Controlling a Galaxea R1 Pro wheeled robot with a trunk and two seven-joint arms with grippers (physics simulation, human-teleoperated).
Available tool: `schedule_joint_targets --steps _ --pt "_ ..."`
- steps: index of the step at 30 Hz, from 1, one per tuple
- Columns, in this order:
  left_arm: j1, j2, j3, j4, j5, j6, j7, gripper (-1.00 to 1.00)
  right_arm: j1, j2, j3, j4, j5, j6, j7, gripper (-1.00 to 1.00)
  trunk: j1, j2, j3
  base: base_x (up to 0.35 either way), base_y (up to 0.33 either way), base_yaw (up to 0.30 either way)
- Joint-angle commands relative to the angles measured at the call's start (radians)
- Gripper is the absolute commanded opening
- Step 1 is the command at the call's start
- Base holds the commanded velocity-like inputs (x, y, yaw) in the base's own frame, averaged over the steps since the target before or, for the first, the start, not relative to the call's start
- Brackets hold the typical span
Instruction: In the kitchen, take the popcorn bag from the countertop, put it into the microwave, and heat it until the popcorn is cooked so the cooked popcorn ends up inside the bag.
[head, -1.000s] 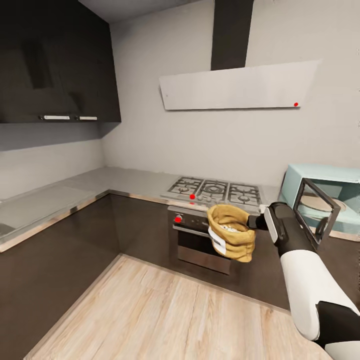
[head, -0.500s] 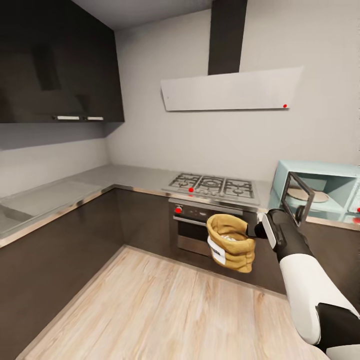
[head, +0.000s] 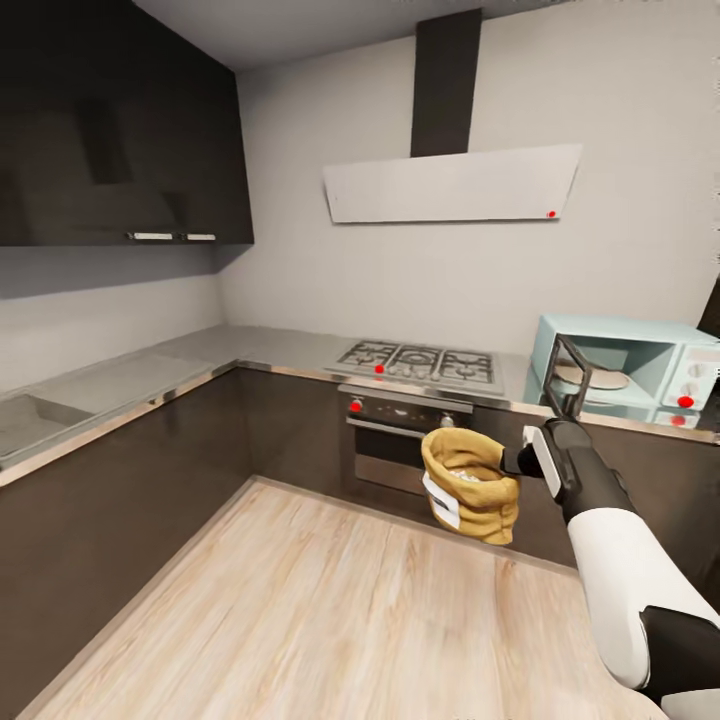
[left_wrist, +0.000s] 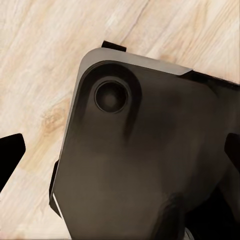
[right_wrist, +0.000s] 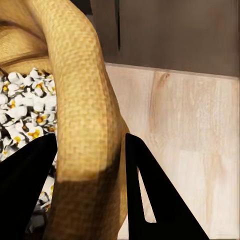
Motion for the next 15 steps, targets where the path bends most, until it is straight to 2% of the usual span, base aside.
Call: schedule_joint_targets --steps 1,6,13,14,15 --pt "0.000 0.000 0.006 -0.001 0.001 -0.002 0.000 1.00 -0.001 0.000 -0.002 -0.001 0.009 0.004 0.003 -1.00 0.000 -0.001 -0.001 -0.051 0.000 -0.138" --pt "0.000 0.000 0.006 -0.001 0.001 -0.002 0.000 1.00 -0.001 -0.027 -0.002 -0.002 0.009 0.004 0.003 -1.00 0.000 -0.001 -0.001 -0.010 0.000 -0.248" --pt "0.000 0.001 0.007 -0.001 0.001 -0.002 0.000 1.00 0.000 -0.035 -0.008 -0.004 0.012 0.004 -0.003 -1.00 0.000 -0.001 -0.001 0.000 0.000 -0.282" --pt "0.000 0.001 0.007 -0.001 0.001 -0.002 0.000 1.00 0.000 -0.044 -0.008 -0.007 0.011 0.004 -0.002 -1.00 0.000 -0.001 -0.001 0.000 0.000 -0.282" --pt "0.000 0.001 0.007 -0.001 0.001 -0.002 0.000 1.00 0.000 -0.066 -0.008 -0.009 0.009 0.004 0.000 -1.00 0.000 -0.001 -0.001 0.000 0.000 -0.282"
